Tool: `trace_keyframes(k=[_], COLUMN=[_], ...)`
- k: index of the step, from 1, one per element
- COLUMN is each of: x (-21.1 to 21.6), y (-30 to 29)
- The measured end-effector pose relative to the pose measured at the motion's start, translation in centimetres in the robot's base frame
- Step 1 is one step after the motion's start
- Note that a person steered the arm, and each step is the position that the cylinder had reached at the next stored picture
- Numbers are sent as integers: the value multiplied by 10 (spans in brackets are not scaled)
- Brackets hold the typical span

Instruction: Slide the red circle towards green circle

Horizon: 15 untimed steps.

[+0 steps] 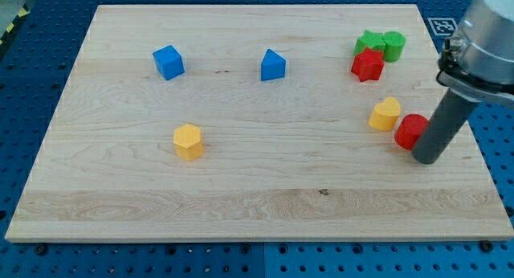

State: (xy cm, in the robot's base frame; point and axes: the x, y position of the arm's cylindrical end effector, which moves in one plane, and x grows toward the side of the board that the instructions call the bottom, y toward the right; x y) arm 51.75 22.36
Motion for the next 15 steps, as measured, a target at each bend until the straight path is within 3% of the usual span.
trace_keyframes(k=[3, 6, 7, 9, 12, 15], x=[-52, 2, 1, -45, -3, -66], y=[22, 41, 25, 21, 1, -27])
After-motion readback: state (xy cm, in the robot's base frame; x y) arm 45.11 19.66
